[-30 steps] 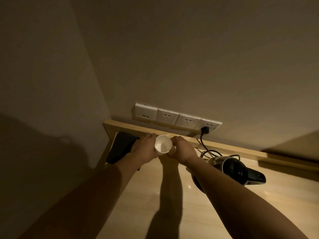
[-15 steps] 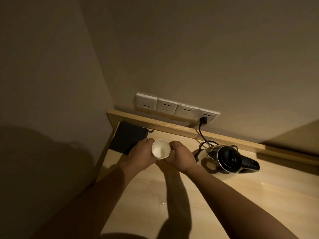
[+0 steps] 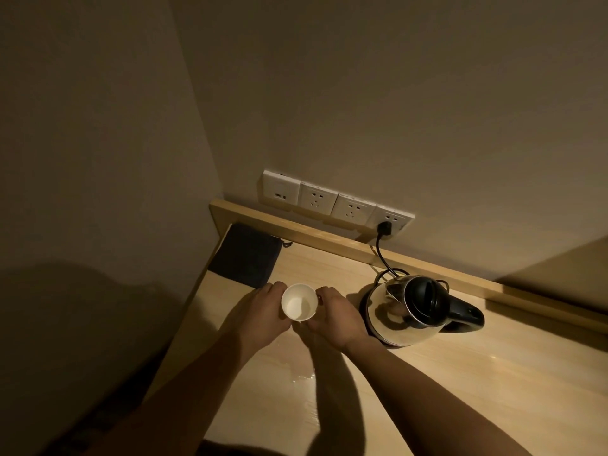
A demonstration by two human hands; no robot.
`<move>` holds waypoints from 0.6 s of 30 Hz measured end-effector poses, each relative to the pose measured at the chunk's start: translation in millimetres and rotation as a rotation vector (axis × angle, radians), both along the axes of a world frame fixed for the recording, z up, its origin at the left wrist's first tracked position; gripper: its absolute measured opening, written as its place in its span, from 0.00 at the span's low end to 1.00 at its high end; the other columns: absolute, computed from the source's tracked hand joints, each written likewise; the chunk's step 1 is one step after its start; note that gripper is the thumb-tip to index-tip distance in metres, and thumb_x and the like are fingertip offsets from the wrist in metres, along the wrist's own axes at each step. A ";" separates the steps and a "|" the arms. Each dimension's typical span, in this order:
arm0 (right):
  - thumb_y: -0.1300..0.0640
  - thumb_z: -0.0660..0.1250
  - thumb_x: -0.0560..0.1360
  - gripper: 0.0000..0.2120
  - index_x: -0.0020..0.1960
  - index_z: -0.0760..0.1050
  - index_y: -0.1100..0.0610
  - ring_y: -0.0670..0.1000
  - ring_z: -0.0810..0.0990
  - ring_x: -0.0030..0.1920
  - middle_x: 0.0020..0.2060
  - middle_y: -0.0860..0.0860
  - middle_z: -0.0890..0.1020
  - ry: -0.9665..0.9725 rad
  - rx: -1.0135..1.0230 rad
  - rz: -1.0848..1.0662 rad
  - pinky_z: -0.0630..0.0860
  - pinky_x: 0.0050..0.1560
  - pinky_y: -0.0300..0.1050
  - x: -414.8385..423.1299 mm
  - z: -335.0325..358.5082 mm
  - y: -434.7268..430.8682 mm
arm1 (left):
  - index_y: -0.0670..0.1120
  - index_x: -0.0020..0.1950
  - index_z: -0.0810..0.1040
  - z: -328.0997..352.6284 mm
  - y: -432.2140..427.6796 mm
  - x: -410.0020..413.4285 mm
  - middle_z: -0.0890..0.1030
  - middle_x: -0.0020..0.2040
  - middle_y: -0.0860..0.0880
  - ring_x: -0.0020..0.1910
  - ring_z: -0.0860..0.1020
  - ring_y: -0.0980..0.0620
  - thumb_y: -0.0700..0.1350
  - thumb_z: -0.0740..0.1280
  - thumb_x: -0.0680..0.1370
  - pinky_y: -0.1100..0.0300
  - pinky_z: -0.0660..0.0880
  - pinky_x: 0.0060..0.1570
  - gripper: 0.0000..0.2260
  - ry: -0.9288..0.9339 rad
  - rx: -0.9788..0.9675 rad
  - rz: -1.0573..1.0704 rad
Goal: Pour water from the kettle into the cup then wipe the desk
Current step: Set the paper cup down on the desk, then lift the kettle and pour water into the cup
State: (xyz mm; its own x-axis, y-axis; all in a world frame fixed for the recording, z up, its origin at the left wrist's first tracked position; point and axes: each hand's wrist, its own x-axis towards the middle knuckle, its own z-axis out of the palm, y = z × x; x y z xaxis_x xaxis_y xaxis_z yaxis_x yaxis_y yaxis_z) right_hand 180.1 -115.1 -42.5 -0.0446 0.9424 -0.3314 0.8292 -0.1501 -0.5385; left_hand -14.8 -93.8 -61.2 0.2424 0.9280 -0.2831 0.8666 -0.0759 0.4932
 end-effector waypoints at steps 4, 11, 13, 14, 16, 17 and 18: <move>0.46 0.78 0.73 0.28 0.69 0.73 0.52 0.53 0.79 0.61 0.65 0.52 0.80 -0.016 -0.016 -0.003 0.80 0.57 0.49 7.5 -0.1 -1.4 | 0.57 0.69 0.69 -5.7 -2.5 -0.6 0.79 0.64 0.54 0.60 0.79 0.53 0.54 0.81 0.71 0.57 0.77 0.60 0.32 -0.001 -0.015 0.011; 0.46 0.76 0.76 0.32 0.75 0.69 0.52 0.51 0.80 0.61 0.68 0.51 0.78 0.031 0.030 0.027 0.78 0.56 0.44 36.6 28.2 -27.7 | 0.45 0.73 0.74 29.3 -27.9 0.1 0.81 0.65 0.43 0.62 0.81 0.42 0.45 0.84 0.68 0.44 0.81 0.61 0.36 -0.103 0.107 0.164; 0.43 0.75 0.76 0.31 0.74 0.70 0.51 0.45 0.80 0.55 0.64 0.48 0.79 0.101 0.082 0.045 0.77 0.51 0.36 49.2 47.1 -42.0 | 0.37 0.66 0.79 39.5 -45.9 12.4 0.84 0.57 0.39 0.53 0.84 0.40 0.40 0.85 0.66 0.48 0.84 0.50 0.31 -0.205 0.246 0.227; 0.41 0.74 0.76 0.30 0.73 0.71 0.49 0.43 0.79 0.52 0.62 0.46 0.79 0.135 0.114 0.057 0.76 0.48 0.33 58.1 58.5 -49.5 | 0.37 0.65 0.79 47.6 -55.1 24.6 0.84 0.55 0.40 0.50 0.84 0.43 0.39 0.85 0.67 0.53 0.83 0.48 0.29 -0.261 0.262 0.261; 0.38 0.71 0.75 0.28 0.71 0.72 0.46 0.39 0.79 0.52 0.59 0.41 0.78 0.199 0.185 0.062 0.77 0.48 0.32 81.8 81.9 -63.0 | 0.41 0.66 0.78 58.5 -70.6 55.0 0.82 0.56 0.47 0.51 0.82 0.49 0.40 0.82 0.70 0.63 0.80 0.47 0.26 -0.384 0.173 0.364; 0.36 0.70 0.75 0.27 0.70 0.72 0.44 0.37 0.78 0.55 0.58 0.38 0.77 0.220 0.221 0.055 0.77 0.50 0.32 96.8 92.9 -68.0 | 0.44 0.67 0.77 58.9 -76.7 71.6 0.81 0.57 0.50 0.52 0.82 0.52 0.42 0.81 0.72 0.66 0.78 0.46 0.25 -0.452 0.088 0.416; 0.36 0.69 0.75 0.26 0.69 0.73 0.43 0.36 0.77 0.57 0.58 0.35 0.76 0.225 0.259 0.039 0.77 0.52 0.30 113.4 102.8 -71.7 | 0.47 0.67 0.76 56.3 -82.3 88.9 0.81 0.58 0.51 0.53 0.81 0.54 0.44 0.80 0.73 0.69 0.77 0.45 0.25 -0.519 -0.006 0.461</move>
